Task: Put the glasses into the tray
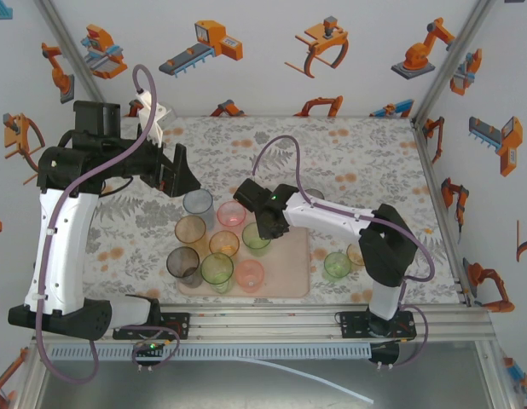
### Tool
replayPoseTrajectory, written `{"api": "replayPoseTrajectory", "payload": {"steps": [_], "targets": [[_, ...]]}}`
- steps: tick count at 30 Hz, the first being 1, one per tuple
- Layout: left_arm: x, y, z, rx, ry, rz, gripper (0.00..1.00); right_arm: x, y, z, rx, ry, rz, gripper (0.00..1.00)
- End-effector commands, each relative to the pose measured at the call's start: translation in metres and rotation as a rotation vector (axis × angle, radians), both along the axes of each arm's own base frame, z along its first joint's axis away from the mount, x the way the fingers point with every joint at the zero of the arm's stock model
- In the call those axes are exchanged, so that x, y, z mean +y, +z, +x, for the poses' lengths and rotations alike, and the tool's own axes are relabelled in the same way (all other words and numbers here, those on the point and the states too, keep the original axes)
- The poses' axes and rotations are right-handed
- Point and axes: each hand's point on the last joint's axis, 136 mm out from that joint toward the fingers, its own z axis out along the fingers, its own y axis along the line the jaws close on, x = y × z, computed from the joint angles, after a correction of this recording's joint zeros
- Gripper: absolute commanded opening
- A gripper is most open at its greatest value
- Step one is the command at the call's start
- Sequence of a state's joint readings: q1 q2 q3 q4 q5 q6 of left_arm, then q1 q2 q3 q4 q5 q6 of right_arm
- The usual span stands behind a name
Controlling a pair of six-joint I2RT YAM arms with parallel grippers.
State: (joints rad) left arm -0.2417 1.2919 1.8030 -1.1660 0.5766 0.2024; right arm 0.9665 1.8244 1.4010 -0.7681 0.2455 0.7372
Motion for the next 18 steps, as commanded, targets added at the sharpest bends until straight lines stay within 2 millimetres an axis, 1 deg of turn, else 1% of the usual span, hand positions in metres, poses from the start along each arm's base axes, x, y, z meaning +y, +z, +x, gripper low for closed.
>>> {"api": "replayPoseTrajectory", "payload": {"steps": [1,5,12,18], "targets": [[-0.003,0.003,-0.007,-0.001,-0.015,-0.020,0.97,0.008,0.002,0.005,-0.021,-0.004,0.012,0.13],[-0.002,0.004,-0.007,-0.004,-0.012,-0.019,0.97,0.007,0.003,0.004,-0.021,-0.006,0.013,0.17],[-0.002,0.004,-0.007,-0.006,-0.013,-0.019,0.97,0.009,0.006,0.005,-0.024,0.004,0.019,0.30],[-0.002,0.001,-0.006,0.003,-0.012,-0.016,0.97,0.009,0.014,0.005,-0.029,0.020,0.016,0.35]]}}
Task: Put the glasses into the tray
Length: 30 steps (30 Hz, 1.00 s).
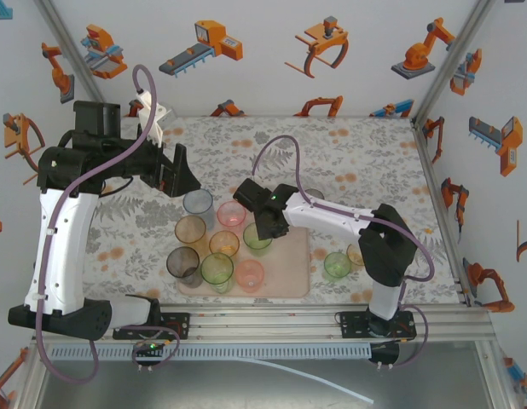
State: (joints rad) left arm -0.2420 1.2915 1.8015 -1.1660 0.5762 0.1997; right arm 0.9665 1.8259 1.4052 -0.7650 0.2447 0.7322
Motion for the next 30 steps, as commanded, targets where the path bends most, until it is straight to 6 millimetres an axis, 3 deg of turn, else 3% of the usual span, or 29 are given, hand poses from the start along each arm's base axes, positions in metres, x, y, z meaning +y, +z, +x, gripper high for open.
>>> {"api": "replayPoseTrajectory", "payload": {"steps": [1,8,30], "targets": [[-0.002,0.000,-0.005,0.003,-0.012,-0.014,0.97,0.007,0.013,0.004,-0.022,0.020,0.009,0.35],[-0.001,0.001,-0.004,-0.003,-0.005,-0.006,0.97,0.003,0.013,0.000,-0.005,0.040,-0.013,0.39],[0.000,0.000,-0.004,-0.011,-0.004,0.002,0.97,0.005,0.044,0.004,-0.026,0.055,0.051,0.45]]}}
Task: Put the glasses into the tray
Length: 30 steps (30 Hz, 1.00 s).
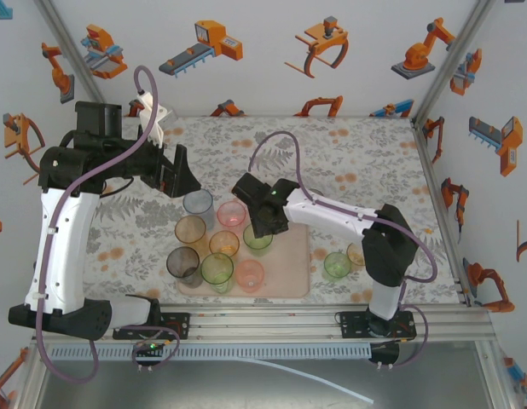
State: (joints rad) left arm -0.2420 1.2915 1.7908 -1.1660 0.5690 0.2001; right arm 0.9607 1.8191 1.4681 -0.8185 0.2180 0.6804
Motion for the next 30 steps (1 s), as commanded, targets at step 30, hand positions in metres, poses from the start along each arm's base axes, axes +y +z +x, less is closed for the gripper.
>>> {"api": "replayPoseTrajectory", "payload": {"steps": [30], "targets": [[0.009,-0.027,-0.016,-0.011,-0.013,0.074,0.93,-0.021,0.120,0.012,-0.185,-0.104,0.246,0.45]]}}
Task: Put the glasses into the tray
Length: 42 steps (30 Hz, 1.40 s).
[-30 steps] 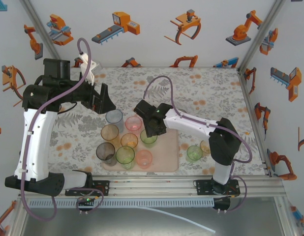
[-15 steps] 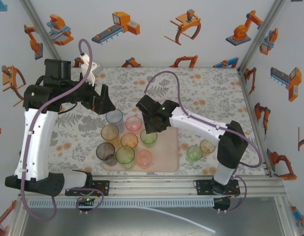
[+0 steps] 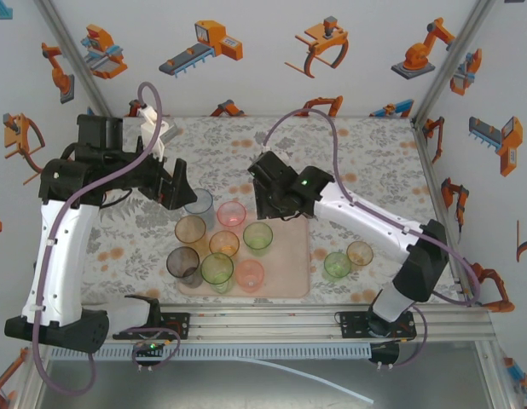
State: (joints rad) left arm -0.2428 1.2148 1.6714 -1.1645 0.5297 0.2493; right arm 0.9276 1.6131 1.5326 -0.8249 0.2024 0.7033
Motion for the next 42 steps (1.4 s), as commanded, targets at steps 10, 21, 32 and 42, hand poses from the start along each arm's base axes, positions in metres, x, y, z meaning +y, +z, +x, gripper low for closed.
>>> {"api": "replayPoseTrajectory", "payload": {"steps": [10,21,32,42], "targets": [[0.004,0.003,-0.009,-0.049,0.004,0.011,0.97,-0.080,0.063,0.001,-0.082,-0.197,0.018,0.47],[-0.002,0.012,-0.003,-0.047,-0.009,-0.005,0.97,-0.149,0.073,0.023,-0.048,-0.327,0.040,0.52],[-0.019,0.013,0.009,-0.001,-0.063,-0.032,0.97,-0.165,0.033,0.073,0.021,-0.370,-0.036,0.53],[-0.024,0.008,0.007,0.027,-0.090,-0.038,0.97,-0.179,-0.020,0.098,0.111,-0.407,0.011,0.50]]}}
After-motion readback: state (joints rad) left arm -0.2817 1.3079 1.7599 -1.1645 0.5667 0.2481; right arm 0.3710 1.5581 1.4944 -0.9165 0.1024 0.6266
